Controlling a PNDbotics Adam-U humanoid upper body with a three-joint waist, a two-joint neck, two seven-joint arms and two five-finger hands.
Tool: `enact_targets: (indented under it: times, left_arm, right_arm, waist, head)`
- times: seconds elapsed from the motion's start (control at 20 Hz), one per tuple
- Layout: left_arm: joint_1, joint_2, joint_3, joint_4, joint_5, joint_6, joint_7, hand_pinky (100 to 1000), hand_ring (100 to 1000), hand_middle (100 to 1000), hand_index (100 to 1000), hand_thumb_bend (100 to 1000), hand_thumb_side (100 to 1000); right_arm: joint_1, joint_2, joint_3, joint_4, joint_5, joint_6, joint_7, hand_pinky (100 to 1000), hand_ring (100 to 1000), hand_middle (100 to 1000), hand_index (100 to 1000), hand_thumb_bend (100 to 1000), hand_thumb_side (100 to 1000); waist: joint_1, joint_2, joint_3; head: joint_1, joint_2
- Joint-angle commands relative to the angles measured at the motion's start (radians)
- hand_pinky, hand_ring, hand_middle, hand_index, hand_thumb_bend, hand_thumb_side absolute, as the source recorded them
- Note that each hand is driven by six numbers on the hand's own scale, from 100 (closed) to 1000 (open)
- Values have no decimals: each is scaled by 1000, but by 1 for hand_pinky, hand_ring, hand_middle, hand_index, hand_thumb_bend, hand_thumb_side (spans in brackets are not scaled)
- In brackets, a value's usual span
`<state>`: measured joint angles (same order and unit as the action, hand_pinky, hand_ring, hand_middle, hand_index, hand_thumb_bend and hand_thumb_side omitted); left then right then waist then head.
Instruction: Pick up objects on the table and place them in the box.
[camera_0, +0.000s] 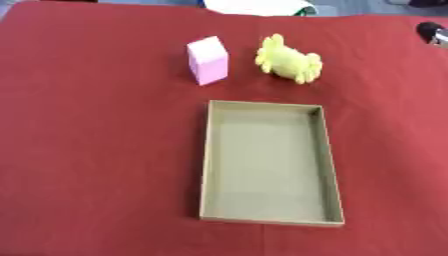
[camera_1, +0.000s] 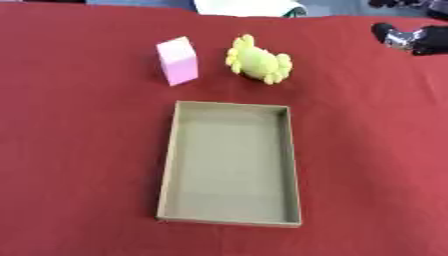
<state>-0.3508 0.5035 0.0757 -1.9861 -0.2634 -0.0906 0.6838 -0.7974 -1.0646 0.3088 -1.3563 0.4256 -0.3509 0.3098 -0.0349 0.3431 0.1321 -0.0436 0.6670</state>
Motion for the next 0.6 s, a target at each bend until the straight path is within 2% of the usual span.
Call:
enact_targets:
  times: [0.05,0.2,0.6]
  left_arm:
    - [-10,30,2,-14,2,0,-3,690,685,605,799,445,727]
    - [-10,28,0,-14,3,0,-4,690,685,605,798,444,727]
    - [-10,24,-2,-14,5,0,-8,690,684,605,798,445,727]
  right_arm:
    - [-24,-21,-5,7,2,-4,15,820,843,829,931,162,1000]
    - [-36,-5,11,10,5,-8,28,819,842,827,932,162,1000]
    - [-138,91,56,95,30,4,53,817,837,818,932,183,1000]
  waist:
    - [1,-26,0]
    - [1,-26,2]
    - [3,-29,1]
  head:
    - [-1,-3]
    - [-5,-3]
    - [-9,3]
